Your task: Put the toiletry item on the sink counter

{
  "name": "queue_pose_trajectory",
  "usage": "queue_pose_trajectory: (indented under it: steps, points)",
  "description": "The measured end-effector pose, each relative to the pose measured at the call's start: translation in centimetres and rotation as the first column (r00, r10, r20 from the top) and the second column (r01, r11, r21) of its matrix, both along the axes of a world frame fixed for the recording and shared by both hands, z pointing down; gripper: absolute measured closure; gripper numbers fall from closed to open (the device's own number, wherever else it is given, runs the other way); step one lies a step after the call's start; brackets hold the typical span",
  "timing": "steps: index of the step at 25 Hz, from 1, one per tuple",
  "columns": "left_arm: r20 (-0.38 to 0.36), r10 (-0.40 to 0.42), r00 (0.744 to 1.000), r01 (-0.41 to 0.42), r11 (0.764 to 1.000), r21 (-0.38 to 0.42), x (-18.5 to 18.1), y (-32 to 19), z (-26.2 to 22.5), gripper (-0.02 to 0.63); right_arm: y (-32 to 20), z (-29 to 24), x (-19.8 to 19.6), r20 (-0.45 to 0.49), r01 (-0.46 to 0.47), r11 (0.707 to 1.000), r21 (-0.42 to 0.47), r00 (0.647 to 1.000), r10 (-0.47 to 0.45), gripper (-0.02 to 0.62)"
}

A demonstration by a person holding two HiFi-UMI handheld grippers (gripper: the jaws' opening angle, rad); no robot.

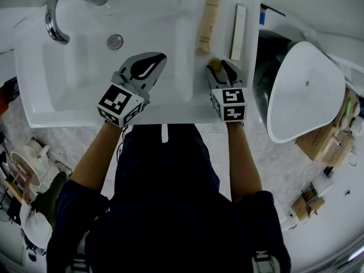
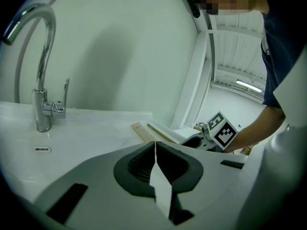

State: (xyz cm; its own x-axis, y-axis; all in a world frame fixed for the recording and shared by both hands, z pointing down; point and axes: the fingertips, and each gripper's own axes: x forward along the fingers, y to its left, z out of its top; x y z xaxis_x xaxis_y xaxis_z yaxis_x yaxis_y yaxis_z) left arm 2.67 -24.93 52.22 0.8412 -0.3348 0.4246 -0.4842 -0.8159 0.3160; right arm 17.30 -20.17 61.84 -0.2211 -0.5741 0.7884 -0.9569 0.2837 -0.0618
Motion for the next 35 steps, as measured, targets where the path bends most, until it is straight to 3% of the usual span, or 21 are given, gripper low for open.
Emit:
queue_pose_trajectory:
  steps: [22,35]
  points:
    - [-0.013,0.025,1.000,-0.024,0.996,0.080,0.0,-0.2,-4.2,0.572,-0.6,-6.5,0.3,0.007,-0.049,0.987,0.155,0.999,0.048,0.405]
    - [-0.046,0.034,0.998,-0.027,0.989,0.146,-1.3,0.0,-8.8,0.572,-0.3,-13.4,-0.5,0.022,-0.089,0.953,0.288,0.996,0.086,0.411]
